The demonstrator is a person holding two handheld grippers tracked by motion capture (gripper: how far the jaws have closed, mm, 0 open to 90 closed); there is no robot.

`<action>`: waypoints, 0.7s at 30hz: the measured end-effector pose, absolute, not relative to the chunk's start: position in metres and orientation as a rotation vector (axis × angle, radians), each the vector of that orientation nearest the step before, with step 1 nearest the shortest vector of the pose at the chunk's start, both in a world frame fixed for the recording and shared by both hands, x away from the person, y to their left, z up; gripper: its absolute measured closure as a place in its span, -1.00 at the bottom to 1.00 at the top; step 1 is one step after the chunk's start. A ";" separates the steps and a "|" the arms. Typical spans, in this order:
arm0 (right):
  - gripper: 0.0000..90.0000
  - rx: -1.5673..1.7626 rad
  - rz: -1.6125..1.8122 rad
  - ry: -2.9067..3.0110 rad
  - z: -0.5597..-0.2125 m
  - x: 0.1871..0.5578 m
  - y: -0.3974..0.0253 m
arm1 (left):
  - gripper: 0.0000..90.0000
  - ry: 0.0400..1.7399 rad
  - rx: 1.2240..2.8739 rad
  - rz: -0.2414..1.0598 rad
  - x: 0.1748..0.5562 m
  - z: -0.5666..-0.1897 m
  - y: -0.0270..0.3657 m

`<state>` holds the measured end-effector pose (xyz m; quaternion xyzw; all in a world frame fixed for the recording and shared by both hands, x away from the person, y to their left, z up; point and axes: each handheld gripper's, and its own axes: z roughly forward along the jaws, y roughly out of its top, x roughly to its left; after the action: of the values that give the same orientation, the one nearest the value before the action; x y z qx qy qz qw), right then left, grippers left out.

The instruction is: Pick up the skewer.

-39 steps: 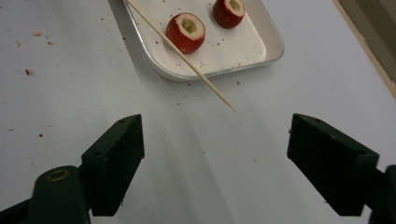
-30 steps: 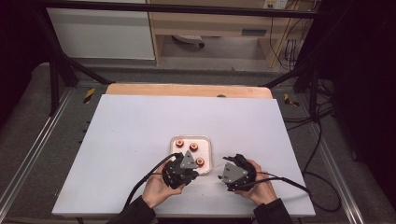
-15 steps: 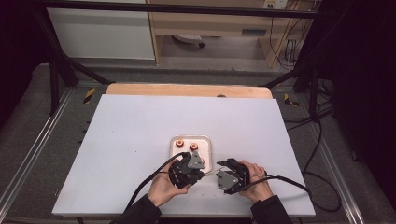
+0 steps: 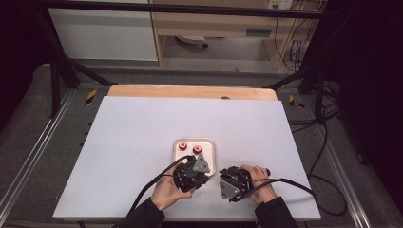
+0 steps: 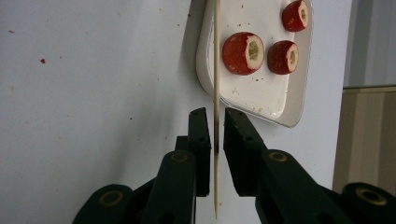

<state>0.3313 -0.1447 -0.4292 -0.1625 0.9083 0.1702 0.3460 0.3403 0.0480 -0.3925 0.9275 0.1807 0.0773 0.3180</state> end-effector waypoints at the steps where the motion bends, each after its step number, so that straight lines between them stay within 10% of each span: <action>1: 0.83 -0.430 0.436 2.356 -0.429 0.331 -0.145 | 0.97 0.475 2.440 0.203 0.340 -0.393 0.048; 21: 0.98 -0.567 0.290 2.276 -0.422 0.328 -0.142 | 0.69 0.493 2.508 0.167 0.348 -0.388 0.049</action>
<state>0.3284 -0.1422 -0.4224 -0.2221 0.8910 0.1136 0.3794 0.3480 0.0491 -0.3877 0.9383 0.1844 0.0626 0.2858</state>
